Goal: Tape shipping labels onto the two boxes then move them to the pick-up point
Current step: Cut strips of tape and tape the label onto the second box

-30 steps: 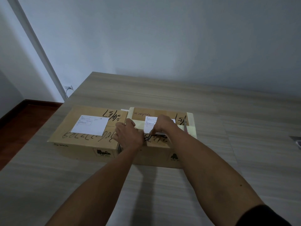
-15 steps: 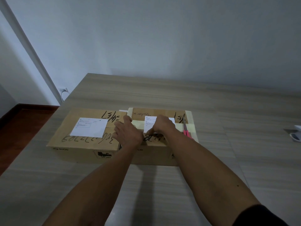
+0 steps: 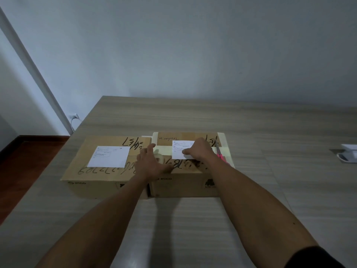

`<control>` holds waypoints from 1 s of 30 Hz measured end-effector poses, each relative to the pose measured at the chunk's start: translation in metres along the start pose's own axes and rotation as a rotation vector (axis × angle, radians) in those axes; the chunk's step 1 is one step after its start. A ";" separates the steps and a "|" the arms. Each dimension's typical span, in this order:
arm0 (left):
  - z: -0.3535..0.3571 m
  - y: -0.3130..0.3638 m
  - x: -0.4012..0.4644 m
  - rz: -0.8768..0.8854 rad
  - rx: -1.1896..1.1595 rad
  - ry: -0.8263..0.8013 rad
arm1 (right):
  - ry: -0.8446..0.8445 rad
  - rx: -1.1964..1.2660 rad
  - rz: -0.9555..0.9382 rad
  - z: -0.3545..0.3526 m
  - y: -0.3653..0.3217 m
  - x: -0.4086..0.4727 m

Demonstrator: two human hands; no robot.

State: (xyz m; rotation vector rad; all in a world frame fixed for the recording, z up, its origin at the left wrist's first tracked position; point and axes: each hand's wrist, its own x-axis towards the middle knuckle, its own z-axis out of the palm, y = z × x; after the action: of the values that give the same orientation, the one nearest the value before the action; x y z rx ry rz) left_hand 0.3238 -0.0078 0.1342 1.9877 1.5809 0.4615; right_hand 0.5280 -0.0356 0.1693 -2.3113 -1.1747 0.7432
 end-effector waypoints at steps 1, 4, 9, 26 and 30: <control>0.000 -0.003 0.000 -0.001 0.013 -0.015 | 0.020 0.002 0.004 -0.002 0.001 -0.001; -0.002 -0.004 0.003 0.002 0.027 0.007 | 0.047 0.026 0.010 -0.006 0.004 -0.004; -0.006 0.006 0.005 0.058 -0.114 0.015 | -0.007 0.148 -0.131 -0.012 0.004 -0.017; -0.015 0.060 -0.001 0.349 -0.483 -0.159 | -0.054 0.421 -0.252 -0.049 -0.005 -0.050; -0.011 0.063 -0.003 0.356 -0.476 -0.158 | -0.005 0.426 -0.286 -0.049 0.001 -0.054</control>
State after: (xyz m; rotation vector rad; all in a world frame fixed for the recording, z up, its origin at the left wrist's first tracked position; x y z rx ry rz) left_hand 0.3654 -0.0179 0.1815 1.8695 0.9129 0.7217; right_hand 0.5334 -0.0881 0.2202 -1.7527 -1.1817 0.8011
